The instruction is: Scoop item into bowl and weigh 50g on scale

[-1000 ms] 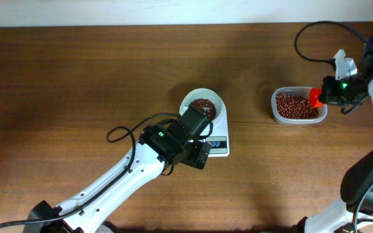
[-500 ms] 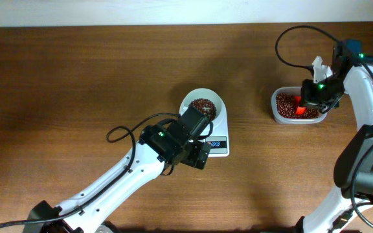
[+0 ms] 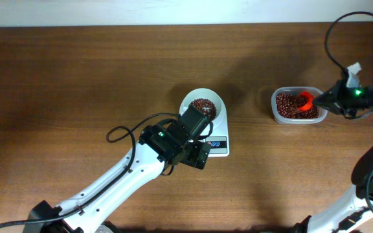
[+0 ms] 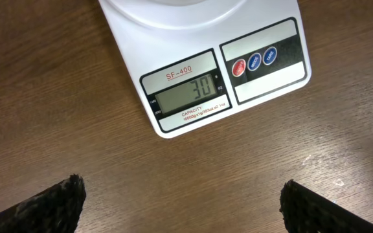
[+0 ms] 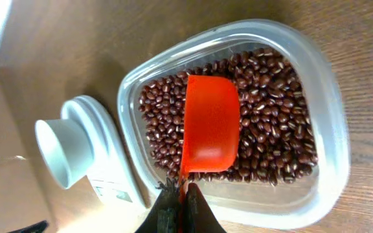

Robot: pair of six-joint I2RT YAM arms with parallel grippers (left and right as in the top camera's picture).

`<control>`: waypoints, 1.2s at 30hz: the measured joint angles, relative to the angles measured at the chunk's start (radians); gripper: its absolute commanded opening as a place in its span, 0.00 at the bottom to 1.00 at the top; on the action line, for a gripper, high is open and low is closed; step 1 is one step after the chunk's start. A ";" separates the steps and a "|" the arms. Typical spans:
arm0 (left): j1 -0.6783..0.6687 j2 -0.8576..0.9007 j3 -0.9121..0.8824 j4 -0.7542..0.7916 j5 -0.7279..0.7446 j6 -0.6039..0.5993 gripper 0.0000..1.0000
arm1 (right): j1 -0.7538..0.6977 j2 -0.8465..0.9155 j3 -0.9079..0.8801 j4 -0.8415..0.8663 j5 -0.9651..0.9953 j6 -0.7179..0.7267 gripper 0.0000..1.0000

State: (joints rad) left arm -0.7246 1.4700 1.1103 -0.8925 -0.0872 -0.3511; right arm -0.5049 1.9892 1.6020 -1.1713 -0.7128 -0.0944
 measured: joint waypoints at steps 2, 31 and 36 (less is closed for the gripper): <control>0.000 0.000 0.000 0.000 0.000 0.000 0.99 | -0.035 0.000 0.000 -0.025 -0.029 -0.018 0.04; 0.000 0.000 0.000 0.000 0.000 0.000 0.99 | -0.103 0.000 0.000 -0.092 -0.738 -0.223 0.04; 0.000 0.000 0.000 0.000 0.000 0.000 0.99 | -0.100 0.000 0.000 -0.096 -0.784 -0.219 0.04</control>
State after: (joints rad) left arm -0.7246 1.4700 1.1103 -0.8925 -0.0872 -0.3511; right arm -0.6052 1.9892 1.6020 -1.2671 -1.4963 -0.3138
